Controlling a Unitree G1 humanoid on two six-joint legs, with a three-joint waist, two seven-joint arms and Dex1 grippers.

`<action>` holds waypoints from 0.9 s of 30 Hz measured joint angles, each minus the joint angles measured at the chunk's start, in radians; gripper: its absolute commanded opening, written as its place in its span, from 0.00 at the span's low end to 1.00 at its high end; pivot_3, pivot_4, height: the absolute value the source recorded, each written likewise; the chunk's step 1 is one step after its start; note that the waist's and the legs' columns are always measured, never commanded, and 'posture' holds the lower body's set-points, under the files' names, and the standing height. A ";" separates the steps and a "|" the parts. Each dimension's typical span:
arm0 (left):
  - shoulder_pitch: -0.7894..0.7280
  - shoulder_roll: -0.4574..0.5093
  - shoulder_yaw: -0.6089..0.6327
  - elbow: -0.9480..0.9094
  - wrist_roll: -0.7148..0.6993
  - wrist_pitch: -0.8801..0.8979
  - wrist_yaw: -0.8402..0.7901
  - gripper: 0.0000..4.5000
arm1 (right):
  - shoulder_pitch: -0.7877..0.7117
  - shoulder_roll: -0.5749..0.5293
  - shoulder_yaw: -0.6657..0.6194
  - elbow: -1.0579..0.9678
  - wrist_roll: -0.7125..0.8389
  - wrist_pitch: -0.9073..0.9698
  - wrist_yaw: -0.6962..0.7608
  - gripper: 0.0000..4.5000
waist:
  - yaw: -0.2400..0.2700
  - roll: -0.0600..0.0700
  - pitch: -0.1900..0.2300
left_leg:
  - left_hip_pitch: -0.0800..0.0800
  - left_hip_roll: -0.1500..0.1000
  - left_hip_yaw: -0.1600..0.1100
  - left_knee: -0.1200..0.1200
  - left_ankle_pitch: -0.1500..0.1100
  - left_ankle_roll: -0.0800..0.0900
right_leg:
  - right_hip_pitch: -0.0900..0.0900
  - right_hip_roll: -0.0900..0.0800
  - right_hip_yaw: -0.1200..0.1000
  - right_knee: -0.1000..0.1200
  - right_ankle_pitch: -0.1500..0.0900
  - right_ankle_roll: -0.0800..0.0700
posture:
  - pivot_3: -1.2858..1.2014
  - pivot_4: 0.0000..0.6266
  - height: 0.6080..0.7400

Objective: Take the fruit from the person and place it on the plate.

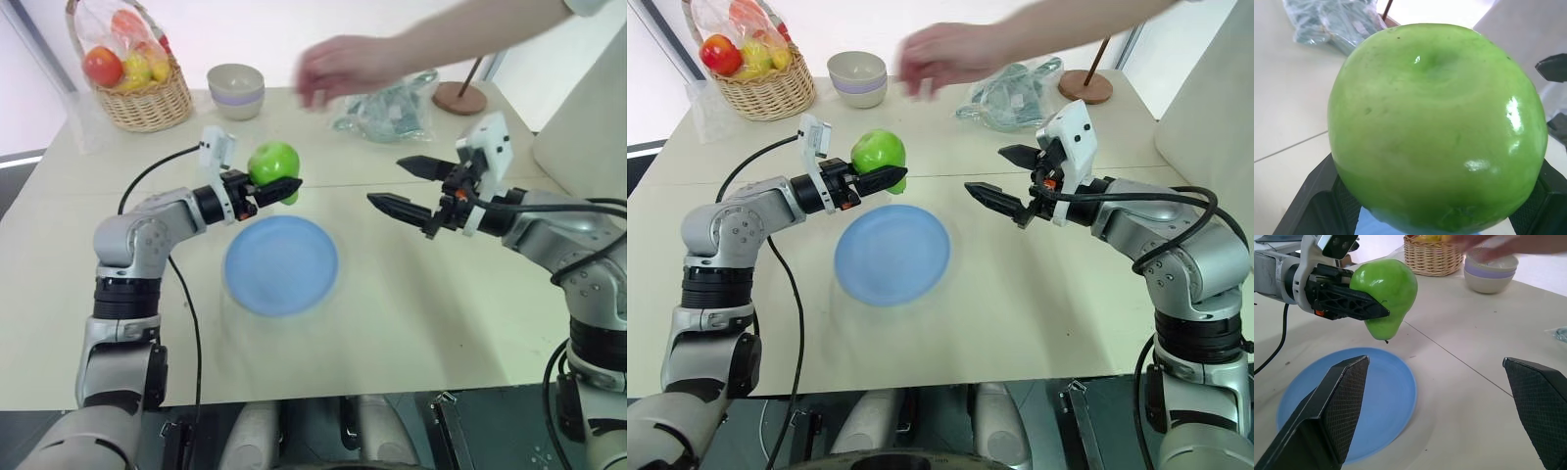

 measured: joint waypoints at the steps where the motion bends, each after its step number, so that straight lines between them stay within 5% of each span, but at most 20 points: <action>1: 0.011 0.031 -0.013 -0.023 0.002 0.001 -0.027 0.69 | 0.001 0.000 0.000 -0.001 0.000 0.000 0.000 1.00 | -0.003 0.000 0.000 | 0.000 0.000 0.000 0.000 0.000 0.000 | 0.000 0.000 0.000 0.000 0.000 0.000 | 0.52 0.24 1.00; 12: 0.112 0.478 -0.145 -0.140 0.067 -0.047 -0.497 0.69 | 0.034 -0.092 0.002 -0.029 0.011 -0.003 0.110 1.00 | 0.004 0.000 0.000 | -0.001 0.000 0.000 -0.001 0.000 0.000 | 0.000 0.000 0.000 -0.002 -0.003 -0.004 | 0.52 0.24 1.00; 26: 0.092 0.256 -0.326 0.144 0.297 -0.252 -0.540 0.69 | 0.058 -0.081 0.037 -0.026 -0.036 -0.040 0.126 1.00 | 0.000 0.000 0.000 | -0.003 0.000 0.000 0.000 0.000 0.000 | -0.003 0.001 0.000 0.000 0.000 0.000 | 0.52 0.24 1.00; 27: 0.088 0.237 -0.324 0.180 0.308 -0.272 -0.534 0.80 | 0.058 -0.080 0.037 -0.027 -0.035 -0.039 0.122 1.00 | 0.000 0.000 0.000 | -0.003 0.000 0.000 0.000 0.000 0.000 | -0.003 0.000 0.000 0.000 0.000 0.000 | 0.52 0.24 1.00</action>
